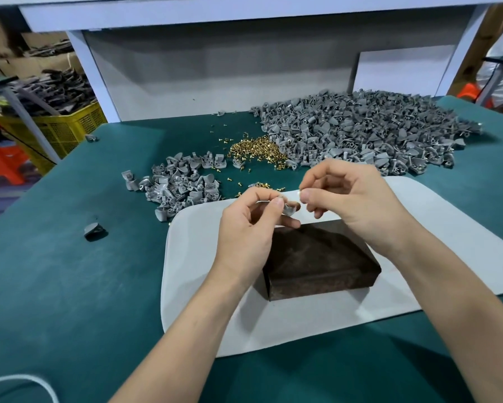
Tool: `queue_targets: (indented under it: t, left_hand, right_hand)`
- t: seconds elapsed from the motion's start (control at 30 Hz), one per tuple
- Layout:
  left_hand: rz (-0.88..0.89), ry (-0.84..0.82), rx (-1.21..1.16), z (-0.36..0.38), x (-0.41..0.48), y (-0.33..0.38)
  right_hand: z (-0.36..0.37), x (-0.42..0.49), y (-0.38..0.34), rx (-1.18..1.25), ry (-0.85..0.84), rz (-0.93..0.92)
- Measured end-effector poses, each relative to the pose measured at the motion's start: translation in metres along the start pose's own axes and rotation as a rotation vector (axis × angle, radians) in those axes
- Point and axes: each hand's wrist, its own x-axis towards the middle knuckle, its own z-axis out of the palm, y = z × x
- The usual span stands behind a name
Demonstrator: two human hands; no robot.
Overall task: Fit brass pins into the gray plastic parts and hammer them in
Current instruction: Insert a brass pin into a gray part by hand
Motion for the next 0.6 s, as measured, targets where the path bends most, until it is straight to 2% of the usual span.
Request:
queue_targets:
  t: [0.13, 0.33, 0.6]
  left_hand:
    - [0.031, -0.005, -0.047, 0.002, 0.000, 0.002]
    - [0.002, -0.064, -0.078, 0.001, 0.000, 0.004]
    - [-0.008, -0.035, -0.140, 0.000, 0.001, 0.003]
  right_hand:
    - [0.009, -0.003, 0.000, 0.028, -0.037, 0.007]
    - [0.011, -0.002, 0.002, 0.165, 0.087, 0.066]
    - [0.014, -0.002, 0.000, 0.224, 0.112, 0.112]
